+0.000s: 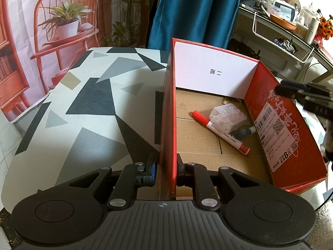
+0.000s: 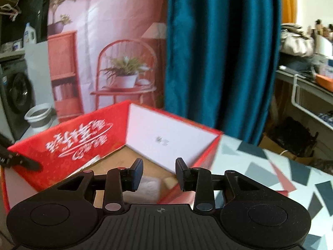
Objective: Organize rigid objects
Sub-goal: 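Carry the blue figure into the red box and open the right gripper, then move the right tool to the pink checkered mascara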
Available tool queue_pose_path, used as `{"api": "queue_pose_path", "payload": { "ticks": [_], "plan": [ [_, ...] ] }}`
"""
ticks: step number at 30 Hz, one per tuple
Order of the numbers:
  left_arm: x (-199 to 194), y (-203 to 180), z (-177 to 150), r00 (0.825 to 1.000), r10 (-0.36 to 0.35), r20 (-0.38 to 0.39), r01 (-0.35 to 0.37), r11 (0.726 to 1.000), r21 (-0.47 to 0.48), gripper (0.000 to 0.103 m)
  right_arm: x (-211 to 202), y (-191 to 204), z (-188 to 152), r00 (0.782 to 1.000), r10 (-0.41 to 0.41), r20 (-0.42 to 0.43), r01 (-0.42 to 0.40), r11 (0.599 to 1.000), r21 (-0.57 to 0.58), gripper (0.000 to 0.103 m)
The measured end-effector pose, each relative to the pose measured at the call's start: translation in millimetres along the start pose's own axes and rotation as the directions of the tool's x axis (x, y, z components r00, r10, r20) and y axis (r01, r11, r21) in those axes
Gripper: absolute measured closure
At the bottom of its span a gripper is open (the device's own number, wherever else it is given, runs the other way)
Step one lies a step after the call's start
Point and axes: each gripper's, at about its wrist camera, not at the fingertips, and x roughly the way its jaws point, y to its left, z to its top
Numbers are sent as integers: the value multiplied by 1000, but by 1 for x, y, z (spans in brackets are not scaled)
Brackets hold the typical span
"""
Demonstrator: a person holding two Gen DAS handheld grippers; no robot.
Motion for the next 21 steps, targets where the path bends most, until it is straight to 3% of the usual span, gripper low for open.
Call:
{"api": "queue_pose_path", "payload": {
  "ticks": [5,11,15,21],
  "plan": [
    [0,0,0,1000,1,1,-1,1000,-1,85,-14,-34,1,995,-94,38,91,993,75,69],
    [1,0,0,1000,1,1,-1,1000,0,85,-15,-77,-24,981,-196,-11,194,958,210,70],
    [1,0,0,1000,1,1,-1,1000,0,85,-4,-85,-46,973,-218,-77,230,949,216,70],
    [1,0,0,1000,3,2,-3,1000,1,85,31,-80,-69,966,-168,-195,206,960,191,71]
  ]
}}
